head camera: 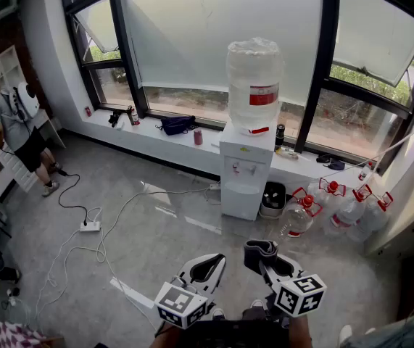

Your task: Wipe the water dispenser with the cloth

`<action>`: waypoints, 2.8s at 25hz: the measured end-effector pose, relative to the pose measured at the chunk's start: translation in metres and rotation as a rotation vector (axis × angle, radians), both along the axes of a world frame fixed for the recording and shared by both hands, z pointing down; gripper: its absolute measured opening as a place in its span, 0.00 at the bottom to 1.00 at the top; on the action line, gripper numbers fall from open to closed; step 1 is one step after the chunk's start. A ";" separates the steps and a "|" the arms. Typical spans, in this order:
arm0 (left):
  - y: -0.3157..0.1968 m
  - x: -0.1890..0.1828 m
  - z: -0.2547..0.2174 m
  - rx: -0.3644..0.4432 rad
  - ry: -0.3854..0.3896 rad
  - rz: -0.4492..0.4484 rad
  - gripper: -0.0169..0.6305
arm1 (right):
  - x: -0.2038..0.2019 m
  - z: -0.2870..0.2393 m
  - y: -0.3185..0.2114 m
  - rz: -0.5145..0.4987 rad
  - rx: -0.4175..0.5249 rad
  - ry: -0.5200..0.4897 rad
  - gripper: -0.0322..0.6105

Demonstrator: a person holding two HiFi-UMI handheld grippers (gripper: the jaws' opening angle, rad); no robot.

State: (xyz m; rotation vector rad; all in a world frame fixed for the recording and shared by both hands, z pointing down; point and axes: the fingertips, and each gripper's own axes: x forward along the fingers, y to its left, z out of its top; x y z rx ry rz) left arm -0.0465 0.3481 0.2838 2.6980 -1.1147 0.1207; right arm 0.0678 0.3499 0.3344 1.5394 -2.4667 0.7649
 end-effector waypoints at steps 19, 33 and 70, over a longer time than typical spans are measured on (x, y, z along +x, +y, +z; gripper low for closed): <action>-0.017 -0.004 0.023 -0.025 0.009 0.070 0.06 | -0.006 0.010 -0.012 0.042 -0.012 0.009 0.21; -0.134 0.052 0.035 -0.064 -0.027 0.000 0.06 | 0.057 0.029 -0.133 -0.011 -0.069 -0.031 0.21; -0.348 0.084 0.031 -0.061 -0.136 -0.232 0.06 | 0.101 0.080 -0.451 -0.186 -0.084 0.007 0.21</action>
